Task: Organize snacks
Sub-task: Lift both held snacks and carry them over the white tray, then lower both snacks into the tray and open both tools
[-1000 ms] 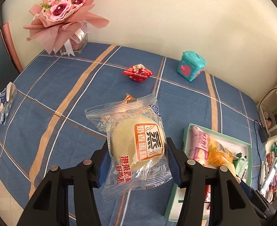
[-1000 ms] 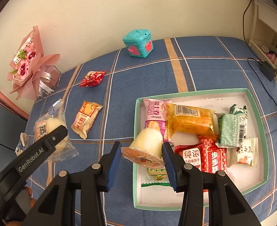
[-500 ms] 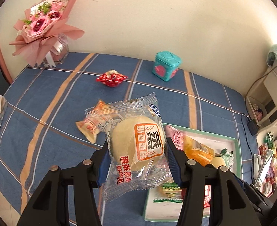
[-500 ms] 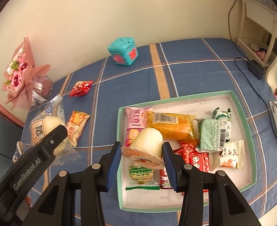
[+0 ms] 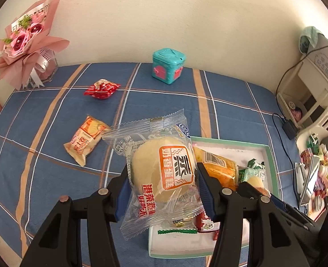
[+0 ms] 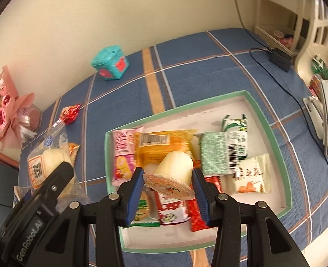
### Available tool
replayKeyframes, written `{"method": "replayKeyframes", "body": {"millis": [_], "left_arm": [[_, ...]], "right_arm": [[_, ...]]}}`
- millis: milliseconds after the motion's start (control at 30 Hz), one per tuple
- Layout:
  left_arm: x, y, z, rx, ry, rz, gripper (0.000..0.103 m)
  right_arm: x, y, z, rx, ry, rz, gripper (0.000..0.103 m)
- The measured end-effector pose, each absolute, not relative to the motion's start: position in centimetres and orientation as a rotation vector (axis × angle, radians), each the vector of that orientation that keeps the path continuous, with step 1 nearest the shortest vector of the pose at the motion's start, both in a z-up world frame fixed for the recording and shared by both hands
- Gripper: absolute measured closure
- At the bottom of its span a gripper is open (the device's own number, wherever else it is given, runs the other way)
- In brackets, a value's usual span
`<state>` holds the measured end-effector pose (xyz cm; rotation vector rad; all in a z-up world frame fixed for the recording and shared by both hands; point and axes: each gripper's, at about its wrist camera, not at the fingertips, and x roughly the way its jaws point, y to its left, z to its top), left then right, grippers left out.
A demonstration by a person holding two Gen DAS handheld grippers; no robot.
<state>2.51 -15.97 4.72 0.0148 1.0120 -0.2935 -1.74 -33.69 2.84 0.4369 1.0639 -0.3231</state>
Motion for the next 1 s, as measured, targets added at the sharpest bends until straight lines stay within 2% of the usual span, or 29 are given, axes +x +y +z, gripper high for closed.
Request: {"method": "replayKeyframes", "body": {"millis": [433, 1000], "left_arm": [[1.6, -19.2, 3.6, 0.068, 1.047, -0.352, 0.047], [0.8, -22.5, -0.2, 0.177, 1.136, -0.383, 0.046]], "right_arm": [[-3.7, -38.4, 2.3, 0.491, 1.081, -0.435, 0.056], [-3.9, -39.5, 0.2, 0.530, 1.140, -0.455, 0.056]]}}
